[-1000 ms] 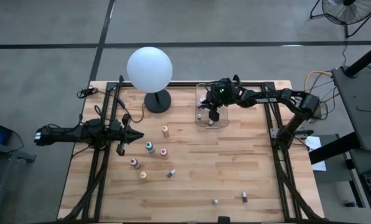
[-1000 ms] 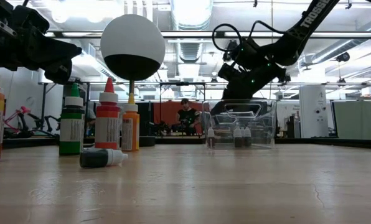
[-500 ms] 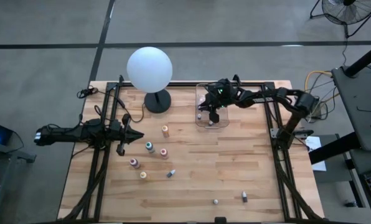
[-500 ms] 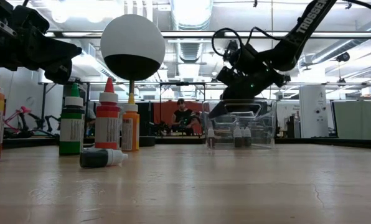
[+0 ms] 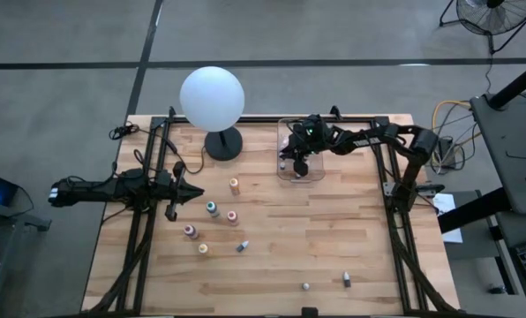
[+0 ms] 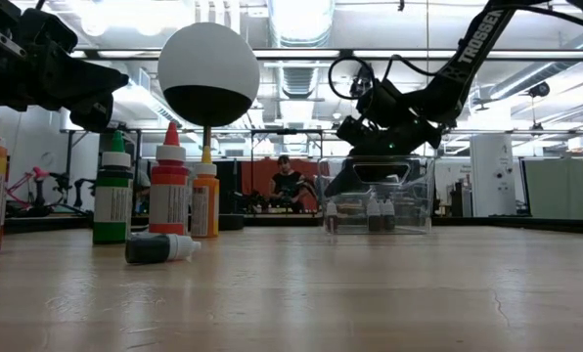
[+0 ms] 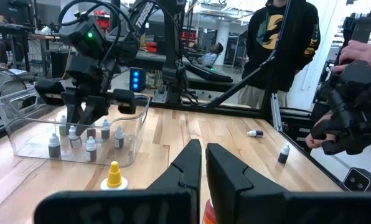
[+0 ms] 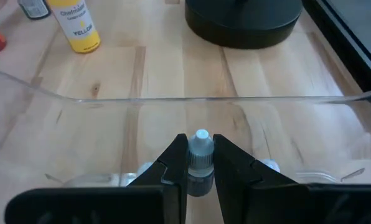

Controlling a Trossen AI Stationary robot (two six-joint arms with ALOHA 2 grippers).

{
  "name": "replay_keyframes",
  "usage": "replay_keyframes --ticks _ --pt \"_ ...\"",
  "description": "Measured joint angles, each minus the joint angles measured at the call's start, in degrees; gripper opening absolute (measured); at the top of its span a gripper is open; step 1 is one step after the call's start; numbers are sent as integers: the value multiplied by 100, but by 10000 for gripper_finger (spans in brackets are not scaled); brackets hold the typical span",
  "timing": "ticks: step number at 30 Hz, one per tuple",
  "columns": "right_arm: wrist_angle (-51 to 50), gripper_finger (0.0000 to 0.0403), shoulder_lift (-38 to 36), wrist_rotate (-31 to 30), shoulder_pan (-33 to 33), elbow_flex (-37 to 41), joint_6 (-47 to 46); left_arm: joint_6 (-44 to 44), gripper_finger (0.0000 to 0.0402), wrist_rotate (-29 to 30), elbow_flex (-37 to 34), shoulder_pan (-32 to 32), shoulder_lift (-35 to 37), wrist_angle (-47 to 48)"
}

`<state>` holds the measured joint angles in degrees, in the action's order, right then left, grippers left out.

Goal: Pick & Place food coloring
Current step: Put the small black food coloring bottle into the transparent bin

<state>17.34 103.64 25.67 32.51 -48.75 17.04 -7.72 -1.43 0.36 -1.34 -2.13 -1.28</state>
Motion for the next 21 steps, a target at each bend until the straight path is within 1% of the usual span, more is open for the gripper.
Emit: replay_keyframes --ticks 21 --pt "-30 44 52 -4 2 1 225 0 0 0 -2 -1 0 0"
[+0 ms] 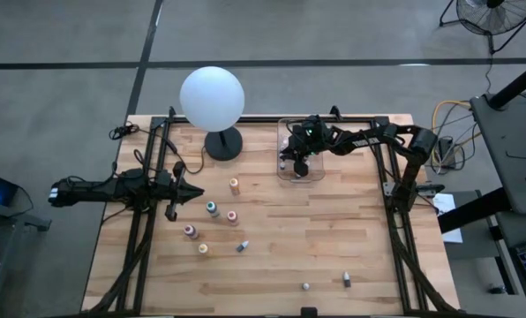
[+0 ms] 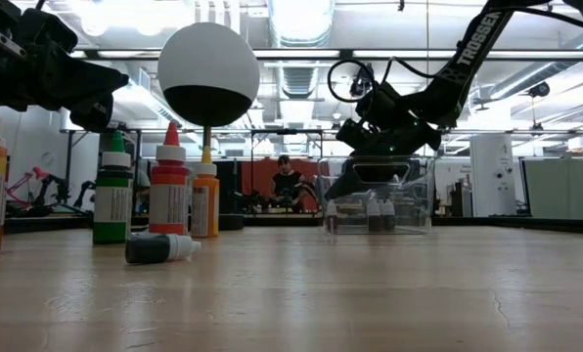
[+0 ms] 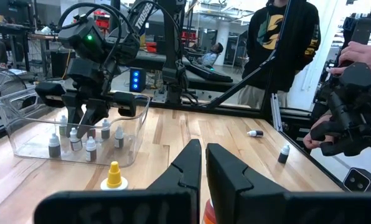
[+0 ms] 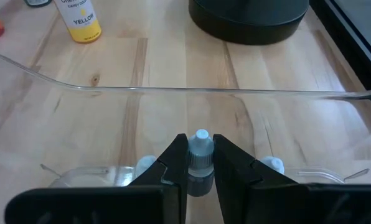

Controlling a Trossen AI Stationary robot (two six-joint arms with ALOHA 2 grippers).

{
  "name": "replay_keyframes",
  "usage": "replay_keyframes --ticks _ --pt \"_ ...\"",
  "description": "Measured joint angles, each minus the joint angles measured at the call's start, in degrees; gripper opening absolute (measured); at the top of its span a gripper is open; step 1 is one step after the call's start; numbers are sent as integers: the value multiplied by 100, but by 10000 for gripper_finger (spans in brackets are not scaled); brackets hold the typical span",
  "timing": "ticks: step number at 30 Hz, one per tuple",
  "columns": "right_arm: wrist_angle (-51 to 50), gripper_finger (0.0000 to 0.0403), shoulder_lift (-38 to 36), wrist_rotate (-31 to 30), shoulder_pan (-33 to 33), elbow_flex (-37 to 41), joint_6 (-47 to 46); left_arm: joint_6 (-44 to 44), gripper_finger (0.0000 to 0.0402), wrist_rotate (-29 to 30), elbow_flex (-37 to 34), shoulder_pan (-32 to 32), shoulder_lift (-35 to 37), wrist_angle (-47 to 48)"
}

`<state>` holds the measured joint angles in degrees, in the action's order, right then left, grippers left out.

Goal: Pick & Place food coloring
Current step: Put the small black food coloring bottle into the transparent bin

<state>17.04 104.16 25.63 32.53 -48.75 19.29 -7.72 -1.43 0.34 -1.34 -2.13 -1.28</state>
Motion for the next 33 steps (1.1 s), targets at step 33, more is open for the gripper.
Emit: replay_keyframes --ticks 33 --pt "-20 44 162 34 0 15 -163 -1 0 0 2 0 2 0"
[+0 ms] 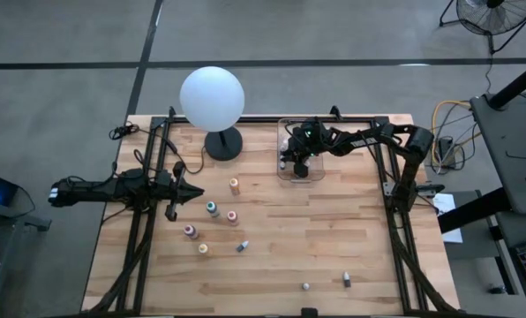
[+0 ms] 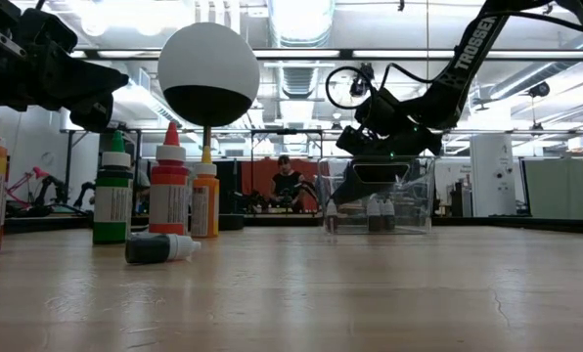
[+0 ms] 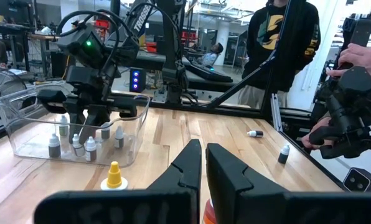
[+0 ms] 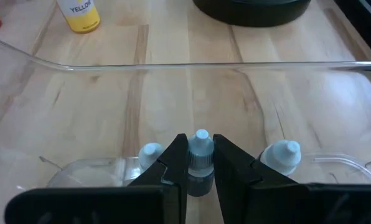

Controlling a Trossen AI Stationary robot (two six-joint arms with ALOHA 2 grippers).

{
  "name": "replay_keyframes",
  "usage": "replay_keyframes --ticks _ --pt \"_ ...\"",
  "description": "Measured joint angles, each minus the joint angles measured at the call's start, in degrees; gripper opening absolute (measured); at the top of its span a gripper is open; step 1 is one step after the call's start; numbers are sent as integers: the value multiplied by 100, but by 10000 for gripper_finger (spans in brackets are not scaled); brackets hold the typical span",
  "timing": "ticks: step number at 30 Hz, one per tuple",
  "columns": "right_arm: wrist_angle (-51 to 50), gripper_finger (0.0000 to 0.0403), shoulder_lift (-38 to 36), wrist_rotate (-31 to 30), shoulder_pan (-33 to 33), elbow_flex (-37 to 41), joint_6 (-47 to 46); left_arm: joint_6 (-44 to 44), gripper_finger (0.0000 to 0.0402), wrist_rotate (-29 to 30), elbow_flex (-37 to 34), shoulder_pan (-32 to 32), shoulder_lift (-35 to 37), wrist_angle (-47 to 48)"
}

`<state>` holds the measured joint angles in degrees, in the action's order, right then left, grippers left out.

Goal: Pick & Place food coloring
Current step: Put the small black food coloring bottle into the transparent bin

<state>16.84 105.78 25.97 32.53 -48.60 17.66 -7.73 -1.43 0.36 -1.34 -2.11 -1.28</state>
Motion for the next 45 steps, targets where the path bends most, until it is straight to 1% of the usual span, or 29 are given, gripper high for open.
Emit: replay_keyframes --ticks 4,15,19,26,32,36,41,45 --pt "-4 51 0 3 0 0 -308 1 0 -1 -2 0 0 0" --pt "-31 116 0 3 0 0 -419 2 0 -1 -1 1 -1 0" --pt "-41 130 -33 1 0 0 -545 0 0 0 -2 0 -2 0" --pt "-115 147 -329 2 0 -2 -570 1 0 0 -1 1 -1 0" --pt "-516 150 -789 -46 0 -2 -568 0 0 0 0 2 -2 0" --pt "-861 149 -1294 -69 -40 -2 -569 2 0 -1 -1 0 0 0" --pt "-1259 156 -2013 -501 -230 -2 -717 1 0 0 -2 2 0 0" --pt "-1367 167 -2514 -557 -391 -4 -920 2 0 0 -1 1 -1 0"
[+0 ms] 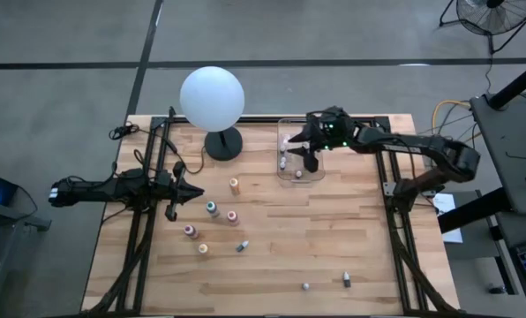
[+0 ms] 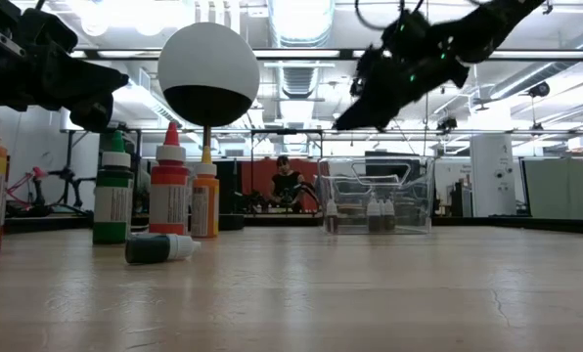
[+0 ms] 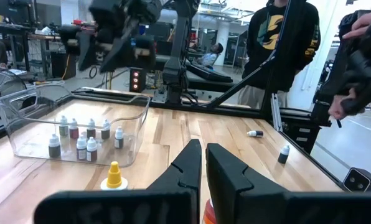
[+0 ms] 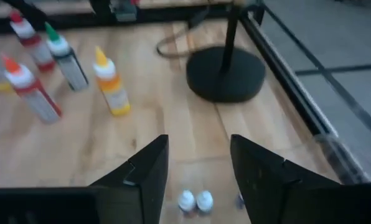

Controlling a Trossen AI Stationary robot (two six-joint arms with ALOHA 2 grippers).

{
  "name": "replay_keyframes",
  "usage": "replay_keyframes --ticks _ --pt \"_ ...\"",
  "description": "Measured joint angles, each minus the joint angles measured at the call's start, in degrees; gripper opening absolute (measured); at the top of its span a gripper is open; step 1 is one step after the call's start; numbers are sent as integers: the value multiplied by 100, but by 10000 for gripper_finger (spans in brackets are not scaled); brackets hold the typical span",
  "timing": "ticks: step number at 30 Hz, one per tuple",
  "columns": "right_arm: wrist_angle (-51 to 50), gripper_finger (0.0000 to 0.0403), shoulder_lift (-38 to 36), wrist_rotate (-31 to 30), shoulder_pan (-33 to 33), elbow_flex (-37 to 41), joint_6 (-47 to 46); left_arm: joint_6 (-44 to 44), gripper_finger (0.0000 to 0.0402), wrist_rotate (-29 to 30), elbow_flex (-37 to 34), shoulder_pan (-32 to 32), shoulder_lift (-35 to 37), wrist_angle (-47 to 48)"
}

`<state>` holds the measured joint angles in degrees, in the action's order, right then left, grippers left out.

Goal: Pick & Place food coloring
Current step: Put the small black food coloring bottle into the transparent bin

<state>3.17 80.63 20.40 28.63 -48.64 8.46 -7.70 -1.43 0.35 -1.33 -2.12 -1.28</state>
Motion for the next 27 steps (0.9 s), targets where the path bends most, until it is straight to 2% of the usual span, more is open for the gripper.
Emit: replay_keyframes --ticks 4,7,10,14,21,27 --pt "8 176 -383 81 -213 0 -399 -2 0 0 -1 1 1 0" --pt "-1 180 -560 448 -438 0 -596 -1 0 0 -1 0 1 0" --pt "10 180 -680 832 -814 0 -522 -1 0 0 -1 -1 1 0" --pt "24 180 -714 881 -1420 0 -242 0 0 0 -1 -1 1 0" --pt "32 180 -423 876 -2387 0 148 -2 0 0 -1 1 1 0" --pt "42 180 186 860 -2875 0 334 -2 0 0 0 0 1 0"
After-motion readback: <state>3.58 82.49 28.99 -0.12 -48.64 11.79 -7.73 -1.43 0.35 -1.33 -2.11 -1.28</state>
